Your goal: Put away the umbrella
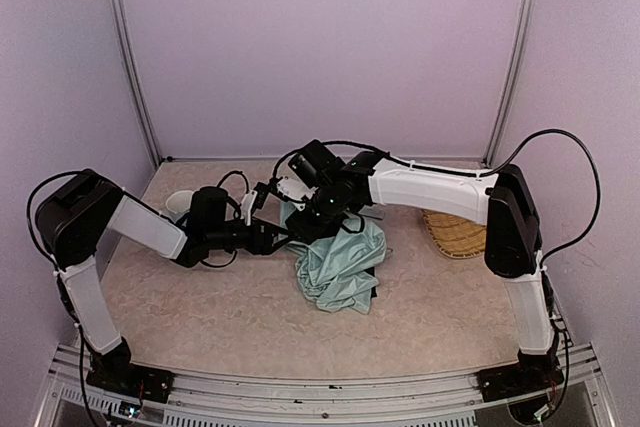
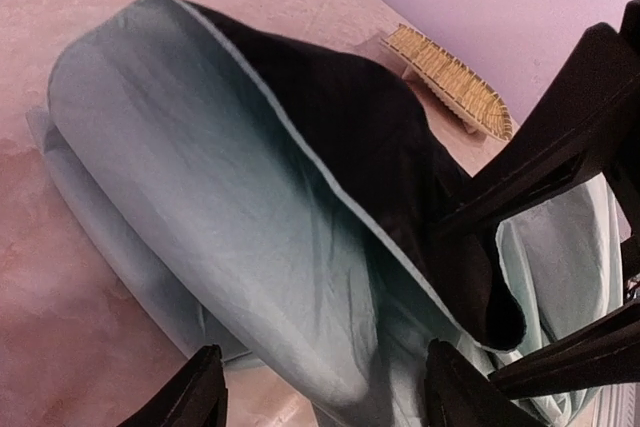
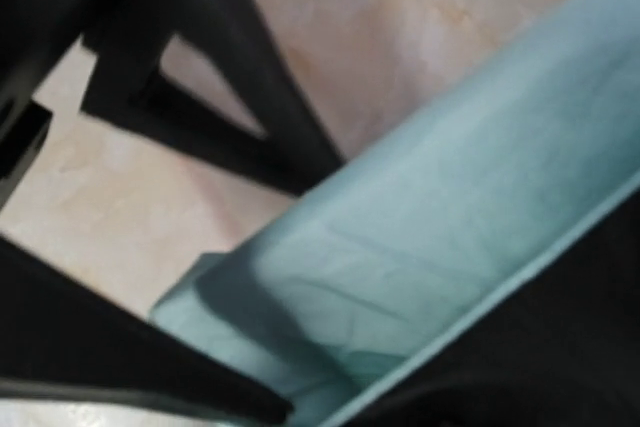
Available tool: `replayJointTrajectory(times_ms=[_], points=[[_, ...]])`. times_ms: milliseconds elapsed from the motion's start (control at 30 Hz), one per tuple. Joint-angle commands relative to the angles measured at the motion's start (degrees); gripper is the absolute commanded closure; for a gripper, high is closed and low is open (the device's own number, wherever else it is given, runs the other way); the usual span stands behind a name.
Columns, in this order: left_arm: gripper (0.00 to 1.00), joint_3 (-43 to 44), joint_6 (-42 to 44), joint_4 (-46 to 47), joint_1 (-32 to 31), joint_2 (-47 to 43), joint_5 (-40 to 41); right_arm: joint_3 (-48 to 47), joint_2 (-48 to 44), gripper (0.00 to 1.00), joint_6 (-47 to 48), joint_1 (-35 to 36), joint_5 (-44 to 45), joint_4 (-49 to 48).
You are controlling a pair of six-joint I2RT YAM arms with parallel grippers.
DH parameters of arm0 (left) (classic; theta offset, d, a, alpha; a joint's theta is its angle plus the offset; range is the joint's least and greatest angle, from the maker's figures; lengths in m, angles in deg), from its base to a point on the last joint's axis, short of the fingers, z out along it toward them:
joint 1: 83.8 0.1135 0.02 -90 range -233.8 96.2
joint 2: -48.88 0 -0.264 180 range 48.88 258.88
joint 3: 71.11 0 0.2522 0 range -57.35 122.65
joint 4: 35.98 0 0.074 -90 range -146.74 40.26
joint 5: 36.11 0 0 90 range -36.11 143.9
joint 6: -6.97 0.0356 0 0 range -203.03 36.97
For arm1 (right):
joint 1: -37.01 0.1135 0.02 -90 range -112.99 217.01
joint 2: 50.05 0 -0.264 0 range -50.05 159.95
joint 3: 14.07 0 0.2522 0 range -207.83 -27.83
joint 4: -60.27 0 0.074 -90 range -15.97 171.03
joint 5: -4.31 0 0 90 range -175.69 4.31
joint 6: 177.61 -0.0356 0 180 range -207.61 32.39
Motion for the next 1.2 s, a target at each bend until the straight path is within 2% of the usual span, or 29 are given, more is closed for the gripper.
replayJointTrajectory(times_ms=[0,133,233,400,633,667,833,867,1000,1167], points=[[0.39,1.46,-0.97,2.15,0.11,2.13,-2.51,1.0,0.25,0.52,-1.94,0.63,3.77,0.96],[0.49,2.16,-0.74,2.21,0.12,3.1,-3.27,1.23,0.8,0.59,-0.93,0.69,4.82,1.25],[0.53,2.33,-0.59,2.46,0.2,3.29,-3.31,1.36,0.57,0.54,-0.41,1.23,3.82,1.62],[0.62,2.61,-0.74,3.06,0.18,3.73,-4.16,2.85,0.8,0.53,0.4,2.98,7.13,1.98],[0.82,2.92,-0.35,2.48,0.2,3.97,-4.91,1.64,0.96,0.53,0.01,3.9,8.93,3.97],[0.85,2.94,-0.37,2.5,0.18,3.99,-5.07,1.78,0.92,0.56,0.12,3.97,9.32,3.92],[1.0,3.07,0.77,1.04,0.2,3.8,-4.1,1.53,0.25,0.95,0.84,3.59,11.25,4.35],[1.0,3.36,1.56,-0.21,0.12,3.67,-3.18,0.98,-0.24,1.0,1.06,3.29,10.19,4.45],[1.0,6.05,7.08,-8.57,0.03,3.33,1.86,0.9,-4.48,1.0,2.34,1.17,-0.22,2.89],[1.0,8.18,11.9,-13.83,-0.05,3.07,6.65,6.29,-11.91,1.0,4.17,-3.63,-24.22,-2.28]])
